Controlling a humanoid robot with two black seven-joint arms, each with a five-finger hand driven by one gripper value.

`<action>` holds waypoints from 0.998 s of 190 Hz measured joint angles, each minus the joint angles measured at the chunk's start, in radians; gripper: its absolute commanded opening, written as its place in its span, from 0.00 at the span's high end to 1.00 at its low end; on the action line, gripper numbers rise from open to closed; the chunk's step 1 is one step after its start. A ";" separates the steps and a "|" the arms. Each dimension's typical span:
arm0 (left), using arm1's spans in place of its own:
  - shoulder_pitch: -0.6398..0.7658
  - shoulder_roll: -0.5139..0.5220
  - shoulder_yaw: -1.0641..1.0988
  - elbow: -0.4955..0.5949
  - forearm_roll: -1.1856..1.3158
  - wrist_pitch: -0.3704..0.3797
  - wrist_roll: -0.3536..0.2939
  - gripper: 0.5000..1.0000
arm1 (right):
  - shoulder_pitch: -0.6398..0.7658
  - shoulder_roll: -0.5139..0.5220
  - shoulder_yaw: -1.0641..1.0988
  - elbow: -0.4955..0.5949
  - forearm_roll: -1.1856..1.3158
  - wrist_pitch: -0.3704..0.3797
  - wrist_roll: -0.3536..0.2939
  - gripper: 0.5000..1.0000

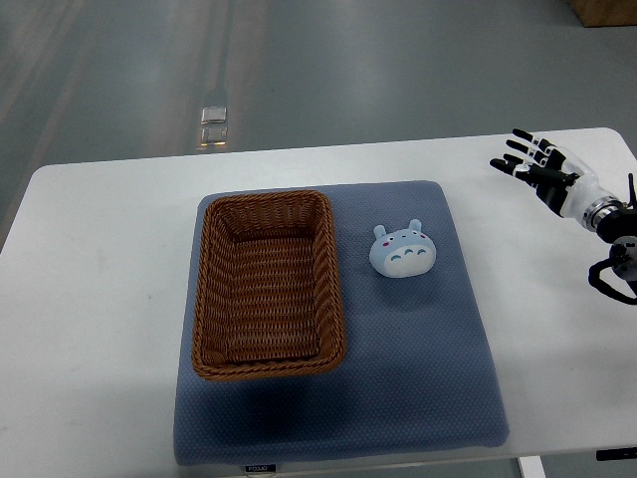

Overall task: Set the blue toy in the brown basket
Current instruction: 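Move the right hand over the light-blue plush toy and lower it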

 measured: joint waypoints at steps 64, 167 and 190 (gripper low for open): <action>0.000 0.000 0.000 -0.005 0.000 0.000 0.000 0.00 | 0.043 -0.028 -0.010 0.005 -0.065 0.039 0.001 0.15; 0.000 0.000 0.000 -0.005 0.000 0.000 0.000 0.00 | 0.329 -0.213 -0.408 0.154 -0.278 0.200 0.042 0.15; 0.000 0.000 0.001 -0.007 0.000 0.000 0.000 0.00 | 0.434 -0.232 -0.555 0.212 -0.341 0.213 0.053 0.16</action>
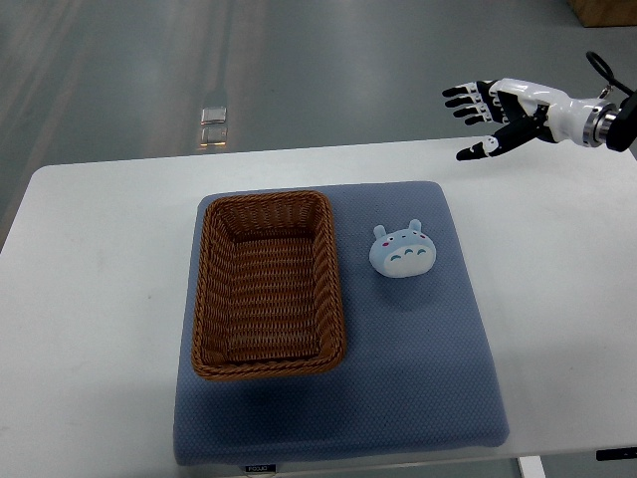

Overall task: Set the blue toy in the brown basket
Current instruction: 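Move the right hand over the light-blue plush toy and lower it, then close the right hand's fingers around the light-blue plush toy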

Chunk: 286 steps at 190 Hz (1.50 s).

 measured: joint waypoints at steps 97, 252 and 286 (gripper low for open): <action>0.000 0.000 0.001 0.001 0.000 0.000 0.000 0.00 | 0.169 0.129 -0.325 0.098 -0.197 0.002 0.008 0.16; -0.003 0.000 0.002 0.007 -0.002 0.000 0.000 0.00 | 0.169 0.207 -0.461 0.081 -0.330 -0.066 0.008 0.22; -0.003 0.000 0.002 0.007 -0.001 0.000 0.000 0.00 | 0.165 0.208 -0.475 0.070 -0.348 -0.066 0.008 0.26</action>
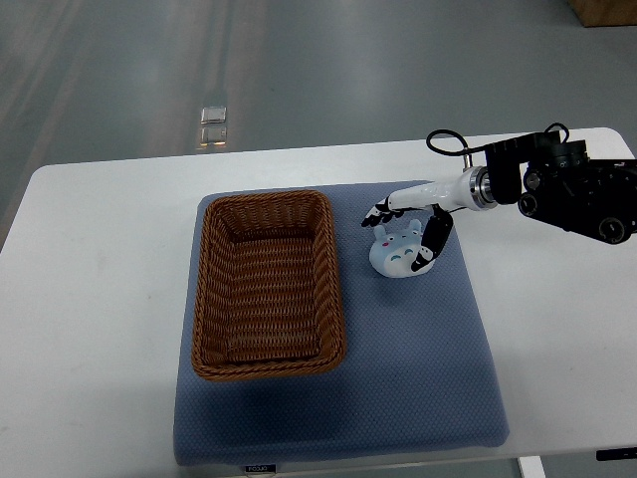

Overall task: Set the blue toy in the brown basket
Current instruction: 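Close the right hand's fingers around the light-blue plush toy, then lift the toy with the right hand and carry it over the basket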

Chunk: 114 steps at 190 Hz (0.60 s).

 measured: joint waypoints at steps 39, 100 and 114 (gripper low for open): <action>0.000 0.000 -0.002 0.000 0.000 0.000 0.000 0.00 | -0.005 0.016 -0.030 -0.014 -0.010 -0.004 0.000 0.58; 0.002 0.000 -0.005 0.002 0.000 0.000 0.000 0.00 | 0.005 0.009 -0.031 -0.024 -0.020 -0.010 0.000 1.00; 0.002 0.000 -0.005 0.003 0.000 0.000 0.000 0.00 | 0.021 0.000 -0.022 -0.021 -0.019 -0.010 0.001 1.00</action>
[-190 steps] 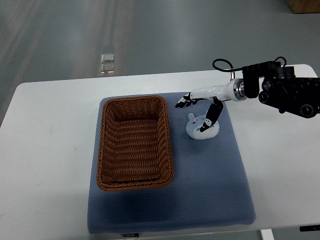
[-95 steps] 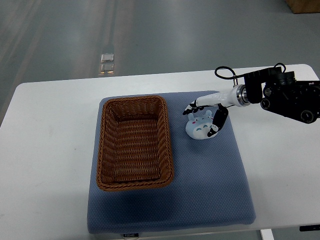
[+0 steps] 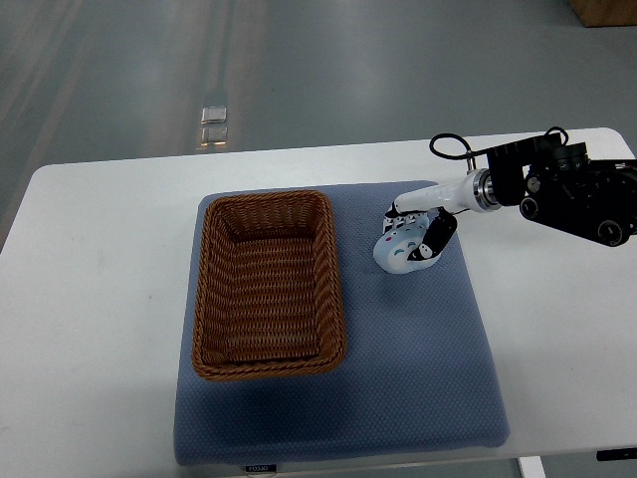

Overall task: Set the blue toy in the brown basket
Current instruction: 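Lift the toy with the right hand and carry it over the basket, then open the right hand to release the toy into the basket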

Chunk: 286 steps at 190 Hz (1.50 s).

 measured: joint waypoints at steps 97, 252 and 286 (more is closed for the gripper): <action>0.004 0.000 0.000 0.001 -0.002 0.000 0.000 0.00 | 0.283 0.175 0.028 -0.006 0.019 0.005 0.062 1.00; 0.006 0.000 0.000 -0.001 -0.002 0.000 0.000 0.00 | 0.192 0.413 -0.018 -0.232 0.049 -0.004 0.073 0.22; 0.006 0.000 0.000 -0.001 -0.002 0.000 0.000 0.00 | 0.202 0.413 -0.009 -0.238 0.145 -0.039 0.069 0.21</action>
